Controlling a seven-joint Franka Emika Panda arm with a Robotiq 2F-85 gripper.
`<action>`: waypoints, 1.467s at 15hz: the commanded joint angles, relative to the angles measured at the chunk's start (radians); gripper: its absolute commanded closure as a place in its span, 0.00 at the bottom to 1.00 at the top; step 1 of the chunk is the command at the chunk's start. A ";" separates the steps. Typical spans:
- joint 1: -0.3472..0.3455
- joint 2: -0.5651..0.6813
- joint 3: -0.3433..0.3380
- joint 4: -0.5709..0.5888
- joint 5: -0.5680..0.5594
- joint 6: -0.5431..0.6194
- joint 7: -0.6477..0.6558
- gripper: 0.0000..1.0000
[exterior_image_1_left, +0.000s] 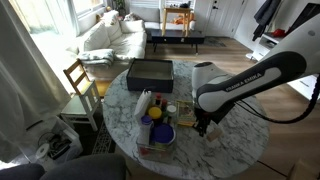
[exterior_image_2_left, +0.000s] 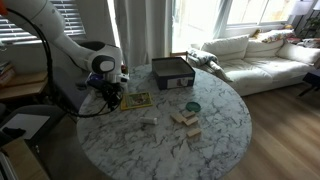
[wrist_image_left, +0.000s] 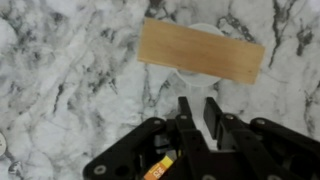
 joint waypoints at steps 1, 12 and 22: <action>-0.005 0.012 -0.003 0.010 0.009 -0.004 -0.010 0.93; -0.021 0.005 -0.011 0.029 0.024 -0.046 -0.002 0.95; -0.045 -0.019 -0.029 0.075 0.134 -0.163 0.093 0.95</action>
